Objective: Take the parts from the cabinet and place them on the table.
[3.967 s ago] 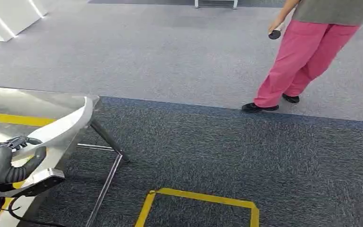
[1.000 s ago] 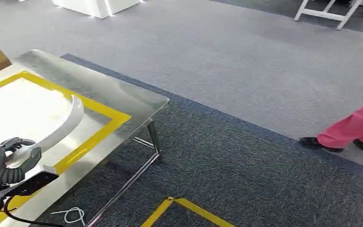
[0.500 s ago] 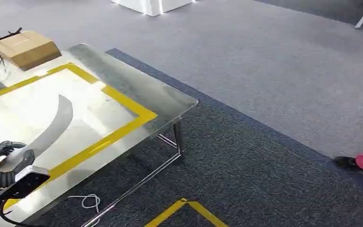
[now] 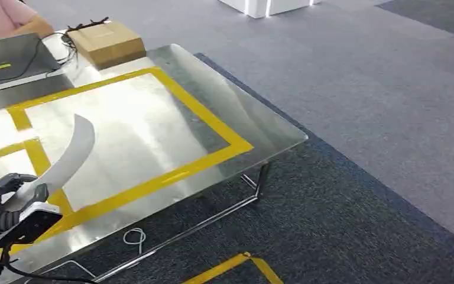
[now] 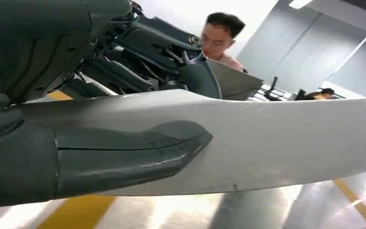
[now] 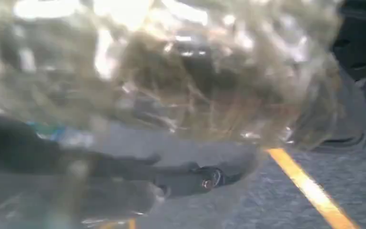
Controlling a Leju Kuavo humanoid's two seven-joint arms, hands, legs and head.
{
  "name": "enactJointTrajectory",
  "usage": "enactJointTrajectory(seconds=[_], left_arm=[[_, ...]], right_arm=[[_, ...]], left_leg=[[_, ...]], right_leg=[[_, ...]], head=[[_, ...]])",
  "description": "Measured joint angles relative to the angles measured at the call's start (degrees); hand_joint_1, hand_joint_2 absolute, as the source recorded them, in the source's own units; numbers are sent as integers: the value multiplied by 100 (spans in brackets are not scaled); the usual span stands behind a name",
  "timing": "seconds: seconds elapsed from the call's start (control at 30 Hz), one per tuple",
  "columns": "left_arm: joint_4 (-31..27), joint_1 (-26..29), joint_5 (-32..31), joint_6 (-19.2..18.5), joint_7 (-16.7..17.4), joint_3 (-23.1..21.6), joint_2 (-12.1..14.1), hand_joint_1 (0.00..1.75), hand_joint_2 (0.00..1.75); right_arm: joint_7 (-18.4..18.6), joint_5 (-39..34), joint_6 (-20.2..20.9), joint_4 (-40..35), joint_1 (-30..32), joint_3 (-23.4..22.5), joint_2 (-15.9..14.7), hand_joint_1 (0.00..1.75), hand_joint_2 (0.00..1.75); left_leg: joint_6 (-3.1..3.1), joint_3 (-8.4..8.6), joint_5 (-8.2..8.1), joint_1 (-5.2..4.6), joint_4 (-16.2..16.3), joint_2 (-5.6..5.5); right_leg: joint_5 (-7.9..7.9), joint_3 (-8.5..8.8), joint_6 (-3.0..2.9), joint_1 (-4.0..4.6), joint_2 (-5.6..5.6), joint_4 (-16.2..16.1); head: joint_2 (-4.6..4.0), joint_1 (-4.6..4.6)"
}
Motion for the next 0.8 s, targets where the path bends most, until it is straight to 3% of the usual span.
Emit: enactJointTrajectory(seconds=[0.03,0.07,0.1,0.17,0.2,0.23,0.27,0.37,0.4,0.43,0.47,0.53,0.57,0.6,0.63,0.67,0.7,0.73,0.77,0.8], left_arm=[[0,3,9,0,-11,0,-2,175,175],[2,5,9,0,-11,0,-2,175,175],[2,4,-4,-15,-11,0,-4,175,175],[2,8,-88,-35,-11,2,-4,175,175],[2,8,-144,-35,-13,7,-4,175,175],[2,10,-184,-33,-13,13,-4,175,175],[4,-8,-216,-31,-15,18,2,175,175],[4,40,-374,-2,-17,42,0,175,175],[2,46,-413,9,-17,57,18,175,175],[2,48,-437,11,-17,63,18,175,175],[2,17,-455,11,-17,77,33,175,175],[4,12,-466,11,-15,81,28,175,175],[4,21,-481,11,-13,81,28,175,175],[7,23,-501,15,-9,81,26,175,175],[7,22,-525,18,-9,83,26,175,175],[7,24,-571,33,-9,90,26,175,175],[7,24,-634,59,-4,96,28,175,175],[7,19,-699,96,15,103,31,175,175],[7,4,-756,129,33,103,28,175,175],[7,-11,-789,140,33,105,33,175,175]], right_arm=[[0,0,0,2,6,22,4,0,0],[0,0,0,4,7,44,7,0,0],[27,0,0,7,12,57,11,0,0],[81,0,0,9,4,74,15,0,0],[81,0,0,11,2,81,15,0,0],[81,0,0,13,-1,90,15,0,0],[56,-2,0,17,3,96,18,0,0],[31,-2,0,24,-5,103,20,0,0],[31,-2,0,22,-8,107,28,0,0],[31,-2,0,22,-2,109,31,0,0],[28,-2,0,22,0,107,31,0,0],[26,-2,0,22,9,122,39,0,0],[26,-2,0,24,10,125,39,0,0],[28,-2,0,24,9,125,39,0,0],[28,-2,0,24,11,125,39,0,0],[28,-2,0,24,9,125,42,0,0],[28,-2,0,24,5,122,44,0,0],[28,-2,0,24,3,122,44,0,0],[28,-2,0,24,6,120,44,0,0],[28,-2,0,24,5,120,44,0,0]], left_leg=[[5,-2,-3,-5,2,-83],[10,3,-7,-10,2,-164],[10,13,-9,-11,3,-252],[0,43,-17,-11,6,-419],[-18,64,-29,-9,6,-499],[-39,54,-39,6,8,-556],[-80,9,-49,-28,62,-642],[-203,-46,14,45,16,-857],[-231,-53,-13,43,46,-844],[-262,-108,-117,3,176,-435],[-294,-253,-307,7,467,-235],[-343,-676,-708,35,1330,-99],[-361,-838,-792,47,1644,-89],[-374,-872,-737,57,1703,-82],[-377,-794,-571,62,1544,-71],[-369,-572,-303,62,1131,-40],[-347,-285,-44,58,610,63],[-317,-52,81,39,181,315],[-287,4,-38,-55,63,569],[-221,-13,-35,-36,70,478]], right_leg=[[-179,-290,1,4,32,523],[-202,-481,-2,5,36,806],[-56,-527,-9,5,37,770],[493,-273,-35,2,75,27],[794,-35,-60,-5,196,-536],[839,105,-90,-33,563,-865],[796,166,-94,-71,660,-1029],[797,202,-147,-5,463,-982],[825,232,-190,-67,363,-1046],[820,262,-225,-57,280,-1065],[806,271,-257,-54,195,-1065],[778,288,-278,-43,20,-1064],[769,290,-277,-43,-65,-1061],[753,306,-274,-43,-154,-1061],[736,324,-264,-43,-235,-1061],[714,357,-255,-43,-319,-1061],[688,399,-235,-43,-393,-1061],[659,440,-206,-30,-450,-1061],[623,437,-155,19,-508,-1049],[609,430,-124,23,-560,-1058]], head=[[0,-2],[0,-2],[0,-4],[0,-4],[0,0],[0,-2],[0,-11],[0,-9],[0,-2],[0,-45],[0,-74],[0,-79],[0,-81],[0,-83],[0,-79],[0,-81],[0,-83],[0,-85],[-2,-87],[-2,-90]])
